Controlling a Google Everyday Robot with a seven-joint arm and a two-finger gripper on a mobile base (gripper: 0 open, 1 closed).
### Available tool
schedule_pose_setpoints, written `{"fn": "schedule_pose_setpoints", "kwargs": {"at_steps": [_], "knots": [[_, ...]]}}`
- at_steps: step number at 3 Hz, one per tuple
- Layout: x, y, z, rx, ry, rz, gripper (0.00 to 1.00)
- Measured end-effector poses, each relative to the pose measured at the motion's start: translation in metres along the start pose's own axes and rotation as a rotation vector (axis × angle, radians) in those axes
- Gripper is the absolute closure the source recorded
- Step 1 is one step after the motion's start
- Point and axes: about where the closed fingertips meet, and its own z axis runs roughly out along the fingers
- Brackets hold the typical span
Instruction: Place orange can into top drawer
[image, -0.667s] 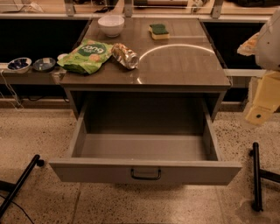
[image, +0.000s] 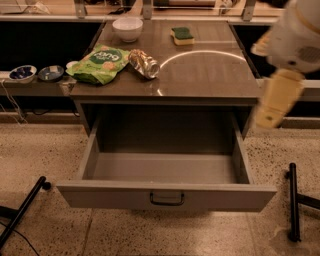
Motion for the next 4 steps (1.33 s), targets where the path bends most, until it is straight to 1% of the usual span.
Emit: {"fn": "schedule_pose_setpoints", "kwargs": {"at_steps": [1, 2, 3, 4], "knots": [[-0.086, -0.046, 0.029, -0.005, -0.031, -0.058, 0.0], [-0.163, -0.094, 0.072, -0.014, -0.043, -0.054, 0.0], [-0.222, -0.145, 0.153, -0.031, -0.011, 0.065, 0.0], [-0.239, -0.171, 0.191, -0.013, 0.01, 0.148, 0.0]]}}
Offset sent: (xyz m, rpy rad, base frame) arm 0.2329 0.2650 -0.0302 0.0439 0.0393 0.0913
